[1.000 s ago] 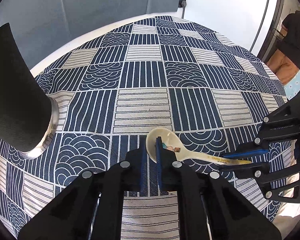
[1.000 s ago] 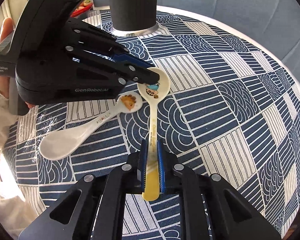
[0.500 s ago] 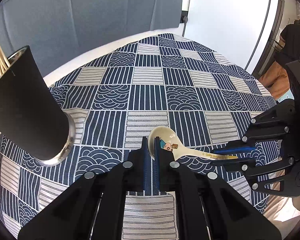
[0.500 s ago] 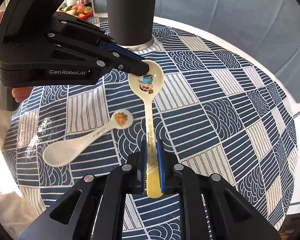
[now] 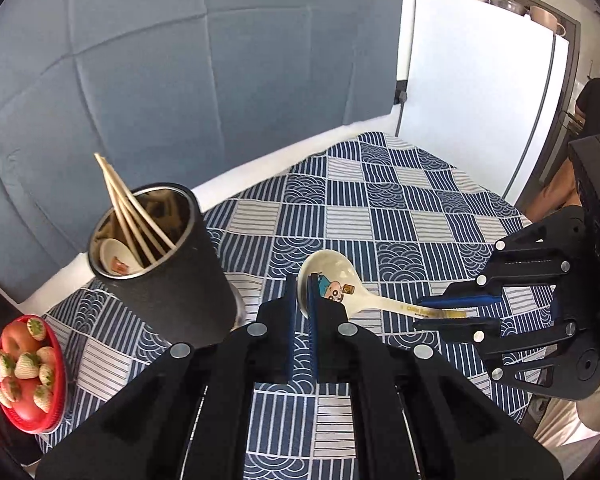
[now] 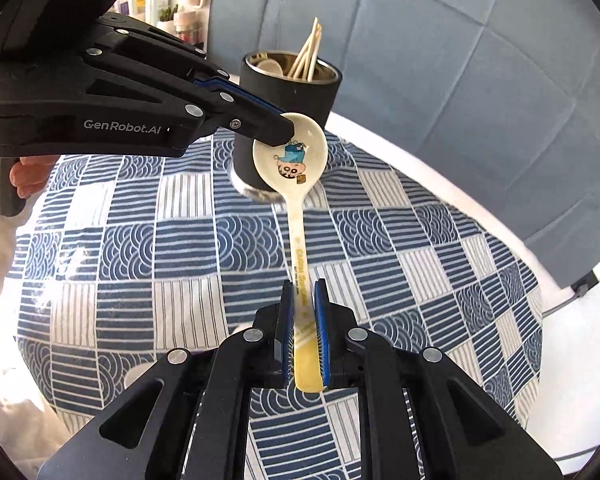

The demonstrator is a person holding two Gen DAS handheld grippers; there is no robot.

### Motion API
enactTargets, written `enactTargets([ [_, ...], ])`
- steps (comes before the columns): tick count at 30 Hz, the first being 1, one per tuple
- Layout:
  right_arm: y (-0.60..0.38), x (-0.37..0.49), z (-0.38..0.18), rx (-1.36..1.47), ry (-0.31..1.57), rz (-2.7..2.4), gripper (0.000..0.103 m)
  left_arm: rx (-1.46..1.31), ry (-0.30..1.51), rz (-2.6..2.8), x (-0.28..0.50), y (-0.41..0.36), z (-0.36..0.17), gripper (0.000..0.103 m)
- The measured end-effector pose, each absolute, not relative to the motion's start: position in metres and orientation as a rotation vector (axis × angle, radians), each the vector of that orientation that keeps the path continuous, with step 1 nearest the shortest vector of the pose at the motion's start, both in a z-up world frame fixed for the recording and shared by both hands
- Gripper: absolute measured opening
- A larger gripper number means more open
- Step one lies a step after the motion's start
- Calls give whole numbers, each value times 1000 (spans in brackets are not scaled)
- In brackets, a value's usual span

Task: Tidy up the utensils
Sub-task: 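Carry both spoons over the holder and open both tools to drop them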

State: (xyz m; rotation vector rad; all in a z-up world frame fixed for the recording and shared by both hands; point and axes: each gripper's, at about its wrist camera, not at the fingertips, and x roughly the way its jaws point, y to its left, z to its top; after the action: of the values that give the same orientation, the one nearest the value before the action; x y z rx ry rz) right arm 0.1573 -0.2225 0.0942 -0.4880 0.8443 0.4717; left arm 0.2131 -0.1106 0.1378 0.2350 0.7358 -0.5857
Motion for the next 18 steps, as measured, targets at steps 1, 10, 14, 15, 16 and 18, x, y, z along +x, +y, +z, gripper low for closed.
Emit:
enactTargets([
  [1, -217, 160, 101, -497, 830, 476, 10, 227, 730, -573, 214, -104, 145, 6],
  [10, -159, 176, 149, -596, 685, 516, 10, 238, 664, -421, 215, -52, 199, 6],
  [14, -133, 187, 165, -635, 615, 500, 10, 254, 634, -354, 221, -33, 225, 6],
  [15, -128, 190, 170, -641, 596, 498, 10, 260, 626, -338, 222, -28, 232, 6],
  [16, -124, 193, 175, -635, 582, 506, 10, 265, 620, -324, 224, -24, 239, 6],
  [18, -117, 202, 184, -616, 565, 520, 10, 270, 615, -305, 229, -16, 251, 5],
])
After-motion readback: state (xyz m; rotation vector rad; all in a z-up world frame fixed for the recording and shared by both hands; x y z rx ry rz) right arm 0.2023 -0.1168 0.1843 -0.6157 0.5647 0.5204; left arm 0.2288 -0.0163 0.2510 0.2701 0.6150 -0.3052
